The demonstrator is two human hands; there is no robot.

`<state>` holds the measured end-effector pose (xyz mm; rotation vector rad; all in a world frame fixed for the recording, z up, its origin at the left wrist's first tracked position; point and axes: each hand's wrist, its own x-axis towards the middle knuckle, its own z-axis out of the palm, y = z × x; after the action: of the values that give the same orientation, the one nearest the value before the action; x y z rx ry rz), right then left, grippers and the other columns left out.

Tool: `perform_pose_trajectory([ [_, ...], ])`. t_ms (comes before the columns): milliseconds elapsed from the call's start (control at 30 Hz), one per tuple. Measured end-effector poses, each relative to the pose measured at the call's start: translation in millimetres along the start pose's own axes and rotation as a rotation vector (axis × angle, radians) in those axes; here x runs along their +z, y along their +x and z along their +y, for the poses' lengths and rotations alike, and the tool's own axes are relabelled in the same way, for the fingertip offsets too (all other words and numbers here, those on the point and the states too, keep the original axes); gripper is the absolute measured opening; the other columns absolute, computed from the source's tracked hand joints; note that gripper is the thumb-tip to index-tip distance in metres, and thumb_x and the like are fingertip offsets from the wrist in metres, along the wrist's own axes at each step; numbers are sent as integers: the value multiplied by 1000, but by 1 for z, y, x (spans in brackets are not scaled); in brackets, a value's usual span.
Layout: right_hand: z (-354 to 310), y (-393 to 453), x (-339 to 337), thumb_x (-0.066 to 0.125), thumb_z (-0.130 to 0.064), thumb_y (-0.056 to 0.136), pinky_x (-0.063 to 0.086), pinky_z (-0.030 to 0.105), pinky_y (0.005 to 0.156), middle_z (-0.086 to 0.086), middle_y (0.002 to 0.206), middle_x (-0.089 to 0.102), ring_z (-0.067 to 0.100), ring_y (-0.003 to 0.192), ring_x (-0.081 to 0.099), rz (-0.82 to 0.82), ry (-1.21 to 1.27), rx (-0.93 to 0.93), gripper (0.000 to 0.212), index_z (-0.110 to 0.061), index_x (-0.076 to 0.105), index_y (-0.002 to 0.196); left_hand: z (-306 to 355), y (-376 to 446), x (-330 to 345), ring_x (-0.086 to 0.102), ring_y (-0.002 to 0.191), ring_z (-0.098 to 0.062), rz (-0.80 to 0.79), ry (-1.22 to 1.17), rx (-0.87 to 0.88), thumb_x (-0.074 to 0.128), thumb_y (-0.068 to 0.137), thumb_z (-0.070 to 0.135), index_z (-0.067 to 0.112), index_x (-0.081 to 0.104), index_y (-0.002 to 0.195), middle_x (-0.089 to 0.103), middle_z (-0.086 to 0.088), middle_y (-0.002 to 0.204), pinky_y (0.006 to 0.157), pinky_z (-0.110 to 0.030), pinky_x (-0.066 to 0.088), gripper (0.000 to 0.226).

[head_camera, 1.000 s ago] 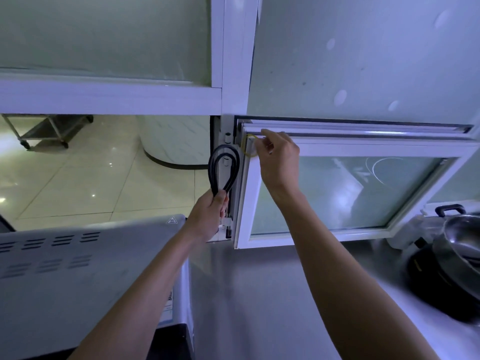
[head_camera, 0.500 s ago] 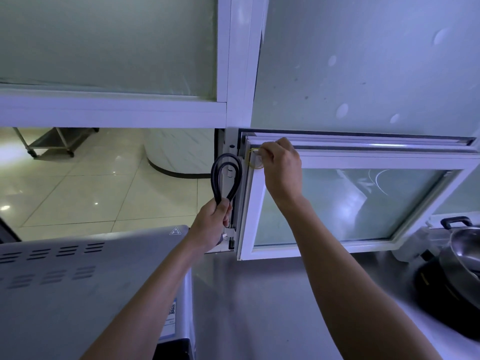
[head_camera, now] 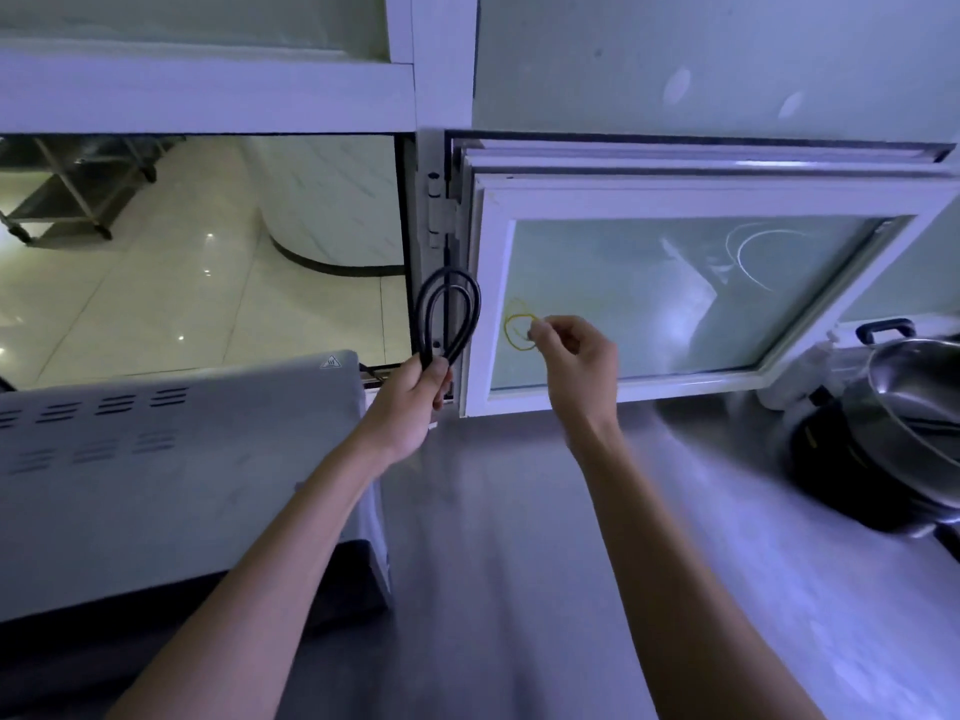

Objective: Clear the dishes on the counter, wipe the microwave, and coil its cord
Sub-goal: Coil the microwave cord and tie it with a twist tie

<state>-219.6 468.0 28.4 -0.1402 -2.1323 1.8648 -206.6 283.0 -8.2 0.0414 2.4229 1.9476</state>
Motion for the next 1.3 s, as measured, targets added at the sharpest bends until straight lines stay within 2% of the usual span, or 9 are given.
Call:
perform_pose_trajectory([
  [67,17,-13,-9,67,-23,90,45,19,65,4,79,72,8,70,57,-12,72,100,16,-11,72,83,-12,-3,5,42,66,-12,-24,34,-4,36,108,30,18,47,81,44,4,70,54,-28,32,31],
  [200,44,-36,-23,70,-28,87,41,17,62,-2,72,66,6,66,52,3,133,200,20,-10,71,79,-27,-10,11,43,61,-2,-59,86,0,36,107,33,18,49,85,48,19,62,49,-19,36,30],
  [300,55,-47,-27,70,-29,83,41,16,58,7,74,69,7,65,54,18,110,222,19,-11,72,77,-31,-13,15,42,59,3,-85,122,33,36,106,35,22,49,82,48,22,60,48,-11,35,30],
  [467,68,-57,-27,70,-19,83,46,24,69,-1,79,74,8,73,61,-19,167,294,8,-13,74,79,-40,-14,18,43,64,-4,-104,165,50,35,101,45,26,50,81,47,20,64,55,-17,37,32],
  [567,72,-60,-28,69,-16,87,47,25,72,0,84,75,8,76,62,-37,205,333,12,-5,73,87,-45,-13,19,44,65,-4,-110,189,32,36,102,45,26,51,81,48,19,64,57,-21,35,32],
  [833,71,-65,-23,63,-14,93,48,28,75,7,93,76,17,84,70,-96,434,453,14,-3,67,101,-52,-18,19,46,61,1,-104,178,-11,39,106,34,22,54,85,50,9,72,50,-11,36,28],
  [1067,71,-68,-23,51,-18,102,53,35,83,12,114,74,29,106,71,-151,565,452,16,-6,61,105,-54,-19,18,47,61,4,-90,158,-57,41,105,36,25,55,85,52,14,72,49,-12,37,27],
  [1200,69,-69,-26,47,-13,102,51,36,84,6,125,70,27,110,70,-183,577,429,16,-13,61,95,-57,-19,18,47,60,3,-96,142,-87,41,105,37,26,56,85,53,17,69,51,-18,36,27],
  [1300,68,-70,-28,52,-5,96,51,33,82,-1,128,68,28,108,70,-198,556,377,18,-17,63,90,-58,-19,18,46,58,4,-98,138,-89,41,105,37,25,56,85,52,16,69,49,-16,36,27],
])
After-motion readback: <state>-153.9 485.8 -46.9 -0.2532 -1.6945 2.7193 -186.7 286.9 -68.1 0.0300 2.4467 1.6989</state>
